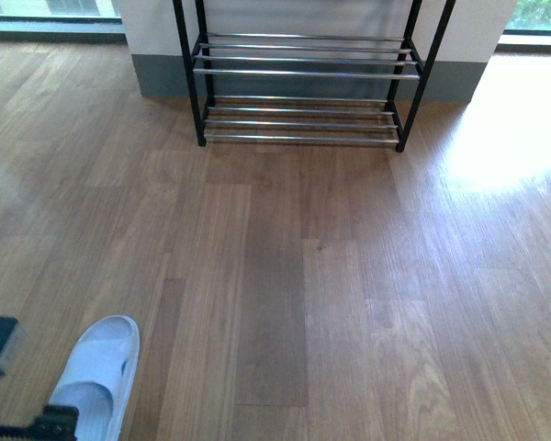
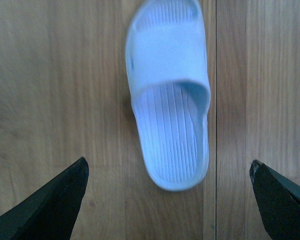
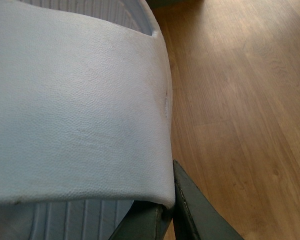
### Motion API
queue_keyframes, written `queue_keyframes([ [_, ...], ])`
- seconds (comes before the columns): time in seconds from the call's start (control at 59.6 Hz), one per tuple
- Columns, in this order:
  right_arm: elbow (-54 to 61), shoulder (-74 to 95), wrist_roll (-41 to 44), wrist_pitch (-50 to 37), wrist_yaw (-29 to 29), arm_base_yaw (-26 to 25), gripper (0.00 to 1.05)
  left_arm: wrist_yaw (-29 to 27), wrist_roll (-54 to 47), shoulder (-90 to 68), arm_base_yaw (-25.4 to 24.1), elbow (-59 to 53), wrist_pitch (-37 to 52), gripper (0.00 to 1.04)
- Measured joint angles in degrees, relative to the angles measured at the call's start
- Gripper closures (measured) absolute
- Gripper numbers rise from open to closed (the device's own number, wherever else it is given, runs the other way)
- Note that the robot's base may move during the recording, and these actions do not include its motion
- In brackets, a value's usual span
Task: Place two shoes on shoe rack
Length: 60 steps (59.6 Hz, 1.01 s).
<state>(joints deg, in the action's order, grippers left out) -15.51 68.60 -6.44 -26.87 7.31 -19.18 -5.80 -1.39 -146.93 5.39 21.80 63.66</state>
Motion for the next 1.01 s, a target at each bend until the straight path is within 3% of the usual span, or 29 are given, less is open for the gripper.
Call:
queue_keyframes([
  [0.369, 0.00, 0.00, 0.00, 0.00, 0.00, 0.00, 1.03, -0.61, 2.82, -16.44, 5.03, 17.70, -3.39, 0.09],
  [1.007, 0.00, 0.00, 0.00, 0.00, 0.00, -0.02, 1.03, 0.28, 3.37, -22.25, 7.17, 33.83, -11.28, 0.10],
])
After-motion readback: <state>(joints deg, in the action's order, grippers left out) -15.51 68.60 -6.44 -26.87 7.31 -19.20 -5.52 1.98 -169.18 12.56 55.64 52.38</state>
